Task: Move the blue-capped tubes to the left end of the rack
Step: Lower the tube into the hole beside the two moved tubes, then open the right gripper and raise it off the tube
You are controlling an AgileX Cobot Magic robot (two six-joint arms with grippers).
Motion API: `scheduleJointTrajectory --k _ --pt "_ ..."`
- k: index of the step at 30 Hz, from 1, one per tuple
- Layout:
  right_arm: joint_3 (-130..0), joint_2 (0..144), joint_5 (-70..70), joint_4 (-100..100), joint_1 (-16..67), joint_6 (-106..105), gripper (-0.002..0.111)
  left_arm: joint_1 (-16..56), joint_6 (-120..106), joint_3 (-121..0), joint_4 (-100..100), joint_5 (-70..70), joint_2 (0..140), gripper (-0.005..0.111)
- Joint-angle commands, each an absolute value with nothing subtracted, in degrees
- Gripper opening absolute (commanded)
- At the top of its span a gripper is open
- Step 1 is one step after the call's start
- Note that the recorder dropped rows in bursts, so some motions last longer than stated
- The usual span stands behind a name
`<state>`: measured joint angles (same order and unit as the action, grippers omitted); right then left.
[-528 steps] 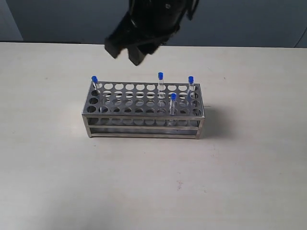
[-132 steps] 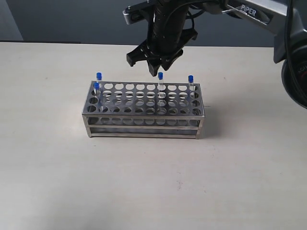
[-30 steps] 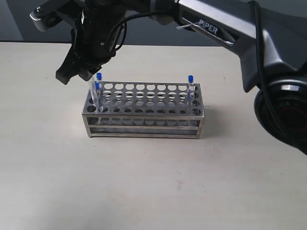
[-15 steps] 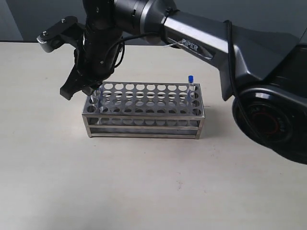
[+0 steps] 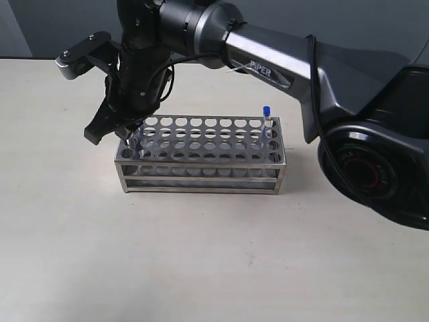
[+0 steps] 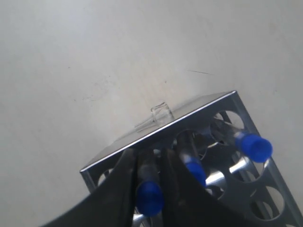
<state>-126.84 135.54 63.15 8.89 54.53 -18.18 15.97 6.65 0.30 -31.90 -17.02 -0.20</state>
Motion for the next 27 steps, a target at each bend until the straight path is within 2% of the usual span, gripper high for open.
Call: scheduleJointTrajectory --k 1,8,10,14,16,22,27 --pt "-127.0 135.1 65.6 9.3 54.3 -18.2 0.000 16.2 6.9 0.0 -31.8 -16.7 0.0 0.001" --pt "-127.0 135.1 66.0 9.2 54.3 -18.2 0.002 16.2 6.9 0.0 -31.8 -16.7 0.0 0.001" --pt "-127.0 135.1 66.0 8.7 54.3 -18.2 0.010 16.2 6.9 0.0 -31.8 -16.7 0.0 0.001" --pt "-127.0 135.1 65.8 7.8 54.3 -18.2 0.040 16.2 6.9 0.0 -31.8 -16.7 0.0 0.001" --pt "-127.0 135.0 65.8 7.2 54.3 -17.6 0.047 16.2 6.9 0.0 -31.8 -16.7 0.0 0.001" --pt "-127.0 132.9 67.2 6.4 54.3 -15.7 0.040 16.2 6.9 0.0 -32.0 -16.6 0.0 0.001" --pt "-127.0 128.7 70.0 5.4 54.3 -14.7 0.041 16.2 6.9 0.0 -32.0 -16.6 0.0 0.001"
